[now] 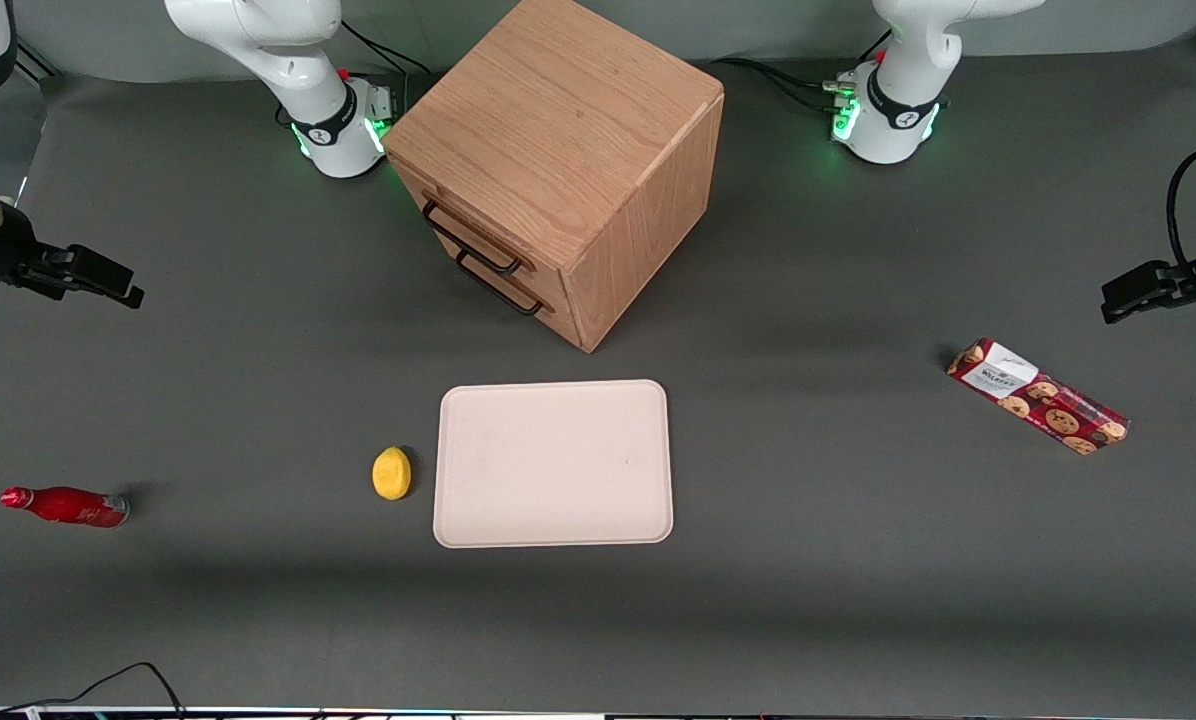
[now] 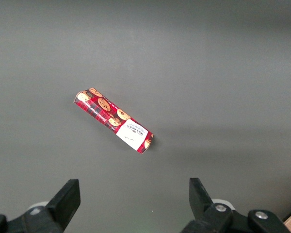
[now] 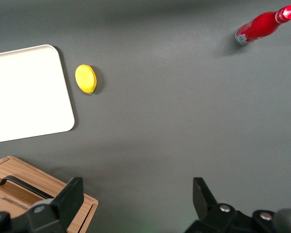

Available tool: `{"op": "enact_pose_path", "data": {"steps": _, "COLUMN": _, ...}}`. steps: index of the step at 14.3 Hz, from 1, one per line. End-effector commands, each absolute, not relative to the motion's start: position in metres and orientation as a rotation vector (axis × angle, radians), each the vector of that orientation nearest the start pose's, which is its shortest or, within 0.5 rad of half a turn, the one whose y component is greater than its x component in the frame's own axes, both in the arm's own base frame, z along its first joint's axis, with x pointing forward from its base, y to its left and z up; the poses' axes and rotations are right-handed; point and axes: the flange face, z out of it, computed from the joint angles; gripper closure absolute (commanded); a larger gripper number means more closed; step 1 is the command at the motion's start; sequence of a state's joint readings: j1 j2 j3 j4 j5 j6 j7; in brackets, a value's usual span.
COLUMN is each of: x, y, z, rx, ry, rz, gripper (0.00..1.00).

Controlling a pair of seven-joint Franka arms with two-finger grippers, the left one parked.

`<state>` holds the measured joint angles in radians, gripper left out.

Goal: Open upper drawer

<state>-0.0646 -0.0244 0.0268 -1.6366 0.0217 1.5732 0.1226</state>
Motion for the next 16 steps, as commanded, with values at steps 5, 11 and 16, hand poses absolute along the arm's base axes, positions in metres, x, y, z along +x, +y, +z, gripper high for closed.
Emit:
{"op": "enact_pose_path", "data": {"steps": 5, "x": 0.547, "y": -0.021, "z": 0.611, "rx": -3.1, "ry": 0.236, "rz": 0.064, "gripper": 0.0}}
{"op": "enact_pose_path", "data": {"steps": 11, "x": 0.544, "y": -0.019, "z": 0.609, "rx": -3.097, "ry": 0.2, "rz": 0.106, "gripper": 0.0}}
{"op": "enact_pose_path", "data": {"steps": 16, "x": 0.537, "y": 0.019, "z": 0.61, "rx": -3.096, "ry": 0.07, "rz": 0.165, "gripper": 0.0}}
